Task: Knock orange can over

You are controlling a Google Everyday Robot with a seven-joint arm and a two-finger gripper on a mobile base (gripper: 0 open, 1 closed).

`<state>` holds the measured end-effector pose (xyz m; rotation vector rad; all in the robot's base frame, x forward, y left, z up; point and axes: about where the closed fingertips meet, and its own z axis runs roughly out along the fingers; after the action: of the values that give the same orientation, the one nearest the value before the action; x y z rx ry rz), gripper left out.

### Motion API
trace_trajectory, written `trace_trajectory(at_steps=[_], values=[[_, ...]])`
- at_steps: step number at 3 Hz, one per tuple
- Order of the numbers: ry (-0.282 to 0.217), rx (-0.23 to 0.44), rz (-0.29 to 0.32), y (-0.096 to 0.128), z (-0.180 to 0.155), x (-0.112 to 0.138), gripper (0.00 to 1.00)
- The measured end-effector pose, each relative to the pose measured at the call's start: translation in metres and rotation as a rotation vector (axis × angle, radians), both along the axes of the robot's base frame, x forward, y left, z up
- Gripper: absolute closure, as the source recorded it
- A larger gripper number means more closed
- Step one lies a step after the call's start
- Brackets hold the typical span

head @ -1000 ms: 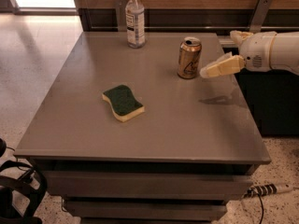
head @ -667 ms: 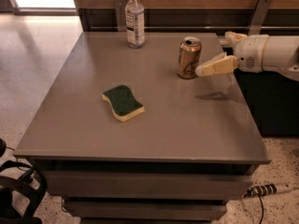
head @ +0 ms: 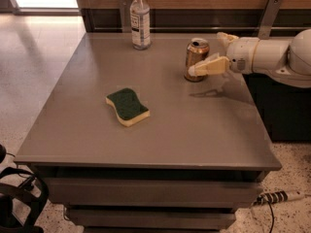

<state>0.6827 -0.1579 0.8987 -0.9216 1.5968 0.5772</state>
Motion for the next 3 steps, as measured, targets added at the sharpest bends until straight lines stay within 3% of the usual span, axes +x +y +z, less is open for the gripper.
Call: trace_trajectory(at_steps=[3], values=[[0.000, 0.073, 0.040, 0.029, -0.020, 0.008, 0.00]])
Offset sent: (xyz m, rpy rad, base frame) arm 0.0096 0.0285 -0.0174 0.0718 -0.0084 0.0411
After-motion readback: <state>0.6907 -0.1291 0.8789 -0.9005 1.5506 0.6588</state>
